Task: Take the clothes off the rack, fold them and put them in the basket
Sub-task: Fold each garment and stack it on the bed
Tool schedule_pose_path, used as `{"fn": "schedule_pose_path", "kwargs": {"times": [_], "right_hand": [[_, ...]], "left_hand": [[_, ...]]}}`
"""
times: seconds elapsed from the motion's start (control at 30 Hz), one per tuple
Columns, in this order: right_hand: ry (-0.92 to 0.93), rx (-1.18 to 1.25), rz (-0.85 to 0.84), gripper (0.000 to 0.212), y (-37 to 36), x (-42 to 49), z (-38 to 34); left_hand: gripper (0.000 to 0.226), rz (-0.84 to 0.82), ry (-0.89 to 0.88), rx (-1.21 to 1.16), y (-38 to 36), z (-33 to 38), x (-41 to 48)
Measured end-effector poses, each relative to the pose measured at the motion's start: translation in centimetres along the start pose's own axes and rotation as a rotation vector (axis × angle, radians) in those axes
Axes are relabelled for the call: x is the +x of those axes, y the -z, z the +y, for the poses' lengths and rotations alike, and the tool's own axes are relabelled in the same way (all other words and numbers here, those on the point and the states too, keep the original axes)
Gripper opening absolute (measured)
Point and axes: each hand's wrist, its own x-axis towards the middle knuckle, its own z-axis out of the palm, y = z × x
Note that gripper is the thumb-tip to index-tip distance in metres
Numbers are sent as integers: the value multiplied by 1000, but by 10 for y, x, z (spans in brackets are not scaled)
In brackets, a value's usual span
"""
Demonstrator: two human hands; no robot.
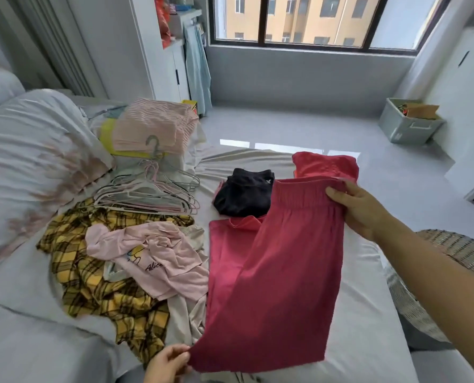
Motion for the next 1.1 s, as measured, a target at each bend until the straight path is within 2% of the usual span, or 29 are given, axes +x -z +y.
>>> {"fn": "schedule_pose_path", "kwargs": {"times": [0.13,0.2,0.23,0.27,0.3,0.33,0.37,0.43,0.5,0.63,0.73,0.83,0.87,0.97,1.03,1.1], "right_hand": [[-113,-121,65,69,-11,97,45],[-200,-307,202,73,-9,136,87],[-261,-367,282,74,-6,146,112],[-333,-399,339,73,-3,151,137],[-416,-427,360,70,1,150,164],[-504,-452,364,67,4,143,190],[-593,-468,365,64,8,136,213],[-735,-468,370,60,14,118,248],[-821,-473,388,59,19,106,275],[-830,-486,375,57,23,115,309],[-836,-426,316,44,27,138,324],[-979,-237,221,33,29,153,324],[-1024,-168,187,31,30,155,323],[-1071,-30,159,28,32,159,319],[-1032,23,196,21,34,158,316],[-997,77,224,15,34,154,310]], "left_hand": [[4,4,63,113,10,15,58],[9,-62,135,165,8,23,87],[12,-81,144,74,7,24,102],[13,-147,125,85,6,20,119],[11,-143,106,152,-1,22,128],[11,-90,97,289,-8,23,138],[19,68,108,340,-16,26,154],[26,182,88,299,-38,32,164],[34,173,51,315,-63,51,177],[49,145,27,316,-86,69,219],[68,147,85,239,-91,75,247],[75,101,211,165,-94,76,268],[70,47,243,139,-97,82,268],[37,-126,386,43,-105,97,266],[35,-169,458,40,-112,105,269],[37,-139,447,-4,-117,110,269]]}}
